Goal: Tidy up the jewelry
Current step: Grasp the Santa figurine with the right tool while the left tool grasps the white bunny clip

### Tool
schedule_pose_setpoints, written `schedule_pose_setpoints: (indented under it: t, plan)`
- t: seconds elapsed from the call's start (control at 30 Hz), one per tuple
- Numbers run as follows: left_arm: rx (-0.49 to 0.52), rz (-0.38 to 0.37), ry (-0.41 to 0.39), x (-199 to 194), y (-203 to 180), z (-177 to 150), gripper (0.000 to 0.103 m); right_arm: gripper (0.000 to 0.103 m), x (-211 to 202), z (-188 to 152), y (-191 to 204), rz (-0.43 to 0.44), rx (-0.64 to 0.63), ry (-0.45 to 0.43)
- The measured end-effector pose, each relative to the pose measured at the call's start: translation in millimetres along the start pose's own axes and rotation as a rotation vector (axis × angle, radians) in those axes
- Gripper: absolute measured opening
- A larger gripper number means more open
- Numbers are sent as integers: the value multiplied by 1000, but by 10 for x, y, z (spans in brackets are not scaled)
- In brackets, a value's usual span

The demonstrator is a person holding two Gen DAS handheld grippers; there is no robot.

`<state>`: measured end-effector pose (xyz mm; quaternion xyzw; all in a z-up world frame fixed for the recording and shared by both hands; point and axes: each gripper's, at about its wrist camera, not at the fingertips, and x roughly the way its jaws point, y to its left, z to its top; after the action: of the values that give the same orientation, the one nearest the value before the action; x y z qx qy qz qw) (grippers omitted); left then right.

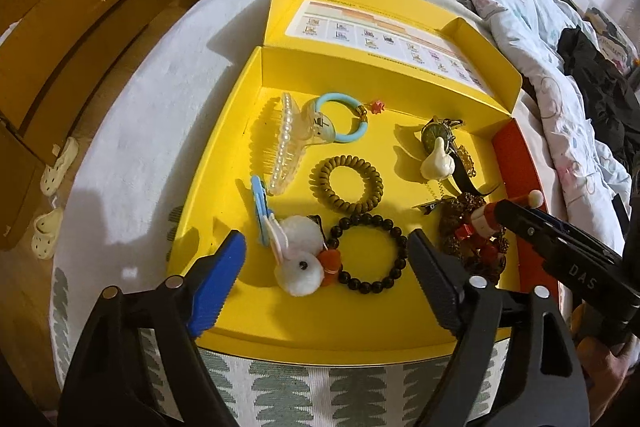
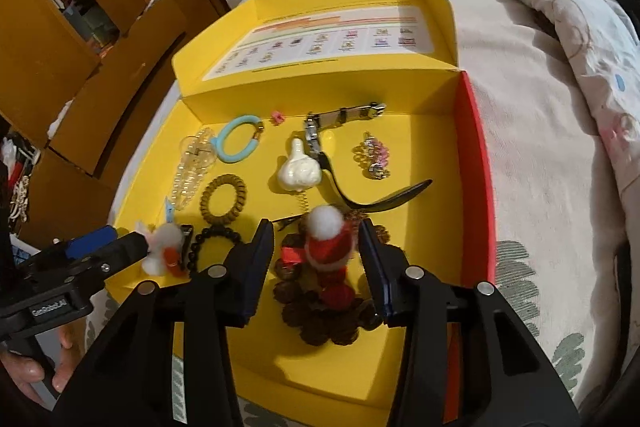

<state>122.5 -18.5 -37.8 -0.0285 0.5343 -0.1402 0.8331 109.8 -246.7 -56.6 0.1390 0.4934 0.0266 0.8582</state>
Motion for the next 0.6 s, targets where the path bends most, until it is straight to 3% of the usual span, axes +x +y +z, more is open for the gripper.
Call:
schedule_pose_setpoints:
  t: [0.6]
  plan:
    - [37,2,13,81,-67,-34,79,45,52,22,38,-53,-18,-2]
